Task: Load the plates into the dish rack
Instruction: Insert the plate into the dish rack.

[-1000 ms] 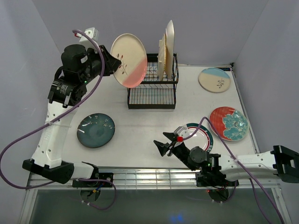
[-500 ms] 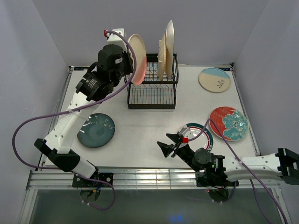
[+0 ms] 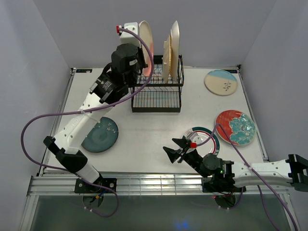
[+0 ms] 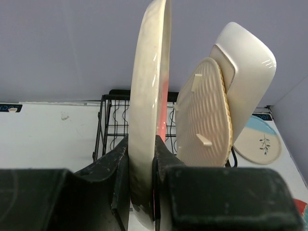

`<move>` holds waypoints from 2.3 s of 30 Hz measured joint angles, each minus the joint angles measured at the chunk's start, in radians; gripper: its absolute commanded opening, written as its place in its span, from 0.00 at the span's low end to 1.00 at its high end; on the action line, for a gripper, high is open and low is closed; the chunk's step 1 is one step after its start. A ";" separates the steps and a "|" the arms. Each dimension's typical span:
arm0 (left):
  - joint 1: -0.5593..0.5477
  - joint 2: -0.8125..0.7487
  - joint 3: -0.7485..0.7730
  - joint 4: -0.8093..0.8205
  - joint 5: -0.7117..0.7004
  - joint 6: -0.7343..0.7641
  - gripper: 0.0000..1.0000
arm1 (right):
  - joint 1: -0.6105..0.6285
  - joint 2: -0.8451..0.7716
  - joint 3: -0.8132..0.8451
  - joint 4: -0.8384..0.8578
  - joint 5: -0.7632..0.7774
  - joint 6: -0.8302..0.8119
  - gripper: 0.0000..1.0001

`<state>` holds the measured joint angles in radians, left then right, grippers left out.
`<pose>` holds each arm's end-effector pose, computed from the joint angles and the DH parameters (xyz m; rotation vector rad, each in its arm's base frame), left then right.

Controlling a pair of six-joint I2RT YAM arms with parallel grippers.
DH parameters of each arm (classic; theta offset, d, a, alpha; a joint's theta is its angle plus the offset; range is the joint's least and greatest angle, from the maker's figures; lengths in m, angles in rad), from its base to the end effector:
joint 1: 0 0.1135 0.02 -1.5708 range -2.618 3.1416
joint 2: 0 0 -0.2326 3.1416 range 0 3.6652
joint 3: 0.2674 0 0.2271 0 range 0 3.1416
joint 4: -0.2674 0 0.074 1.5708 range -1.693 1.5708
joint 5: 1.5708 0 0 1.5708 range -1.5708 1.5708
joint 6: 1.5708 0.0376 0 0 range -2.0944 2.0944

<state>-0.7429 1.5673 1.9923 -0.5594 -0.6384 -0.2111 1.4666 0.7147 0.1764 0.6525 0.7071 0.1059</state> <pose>0.2341 -0.1846 0.4771 -0.0257 1.6814 -0.1738 0.0415 0.1616 0.2169 -0.4347 1.4675 0.7535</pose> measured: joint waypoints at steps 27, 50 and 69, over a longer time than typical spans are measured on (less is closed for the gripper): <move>-0.077 0.174 0.027 0.238 -0.209 0.178 0.00 | 0.000 -0.126 -0.058 -0.053 0.013 0.018 0.90; -0.069 0.326 0.026 0.290 -0.201 0.179 0.00 | 0.000 -0.282 -0.123 -0.101 0.012 0.026 0.90; -0.041 0.316 -0.042 0.316 -0.154 0.140 0.00 | 0.000 -0.290 -0.126 -0.107 0.012 0.035 0.90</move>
<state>-0.7837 1.8832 1.9507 -0.2436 -0.7921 -0.0711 1.4666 0.4252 0.0502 0.5457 0.7193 0.1410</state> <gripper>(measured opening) 0.281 0.900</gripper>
